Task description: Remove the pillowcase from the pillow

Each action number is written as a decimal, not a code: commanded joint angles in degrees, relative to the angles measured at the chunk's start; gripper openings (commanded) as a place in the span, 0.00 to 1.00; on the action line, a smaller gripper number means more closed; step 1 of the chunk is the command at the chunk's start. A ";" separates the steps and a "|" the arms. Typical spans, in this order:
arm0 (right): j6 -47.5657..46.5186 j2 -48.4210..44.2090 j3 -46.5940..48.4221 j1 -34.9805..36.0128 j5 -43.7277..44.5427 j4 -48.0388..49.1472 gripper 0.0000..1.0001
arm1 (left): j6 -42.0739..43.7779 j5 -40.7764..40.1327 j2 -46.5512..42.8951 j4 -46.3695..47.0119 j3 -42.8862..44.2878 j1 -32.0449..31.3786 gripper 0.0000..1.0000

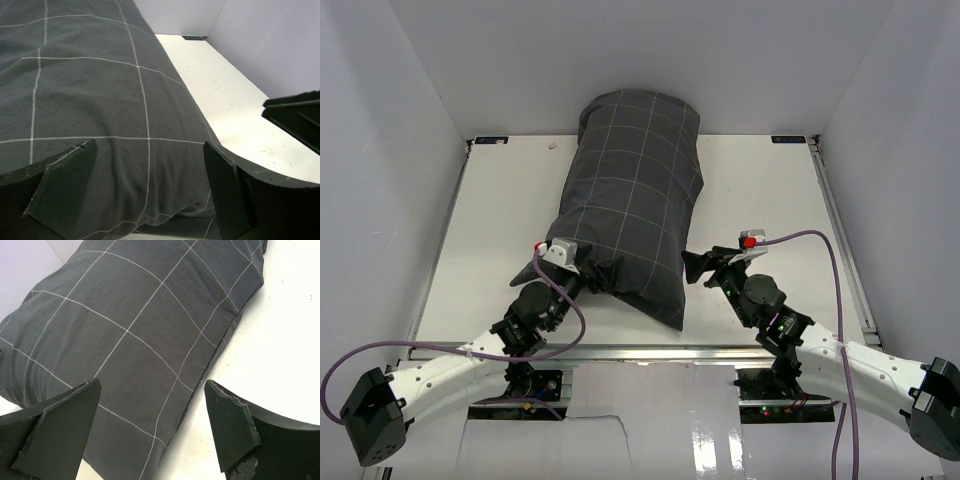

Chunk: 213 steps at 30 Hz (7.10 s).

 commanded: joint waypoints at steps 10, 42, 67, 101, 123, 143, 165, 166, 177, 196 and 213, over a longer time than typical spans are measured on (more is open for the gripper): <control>0.85 -5.21 -2.29 0.05 3.65 5.14 0.90 | -13.03 -19.80 27.47 -33.66 33.81 0.31 0.98; 5.07 -10.93 4.44 0.05 5.87 -0.81 0.90 | 1.10 31.94 26.97 -31.08 33.67 2.34 0.00; 23.43 17.82 14.15 -32.47 -28.24 -10.33 0.89 | -1.70 13.71 22.12 -28.88 30.93 1.37 0.00; 10.43 -23.56 12.04 -31.68 -30.18 -33.26 0.98 | -12.16 12.54 43.46 -52.53 67.50 0.68 0.98; 8.66 -22.61 7.73 -31.68 -38.54 -28.78 0.97 | -11.65 4.44 46.76 -57.36 58.90 12.61 0.00; 17.19 -22.78 -2.47 -31.68 -25.27 -22.78 0.99 | -11.38 13.62 37.50 -62.71 68.87 6.14 0.80; 15.17 -41.77 -1.59 -31.68 -17.61 -35.02 0.98 | -11.81 -10.92 76.09 -78.54 100.72 -15.68 0.72; 15.17 -41.77 -1.68 -31.68 -17.61 -35.02 0.98 | -12.17 -11.54 76.18 -78.54 100.81 -15.77 0.62; 16.13 -40.37 -2.82 -31.68 -19.10 -33.44 0.97 | -15.24 -15.15 71.45 -76.79 101.16 -15.77 0.00; 22.73 -26.76 -12.05 -31.68 -27.81 -16.04 0.99 | -15.69 -9.96 60.37 -67.03 93.17 -15.77 0.00; 29.93 -9.78 -15.91 -31.68 -31.50 6.97 1.00 | -16.74 -7.94 54.65 -63.52 87.54 -15.77 0.00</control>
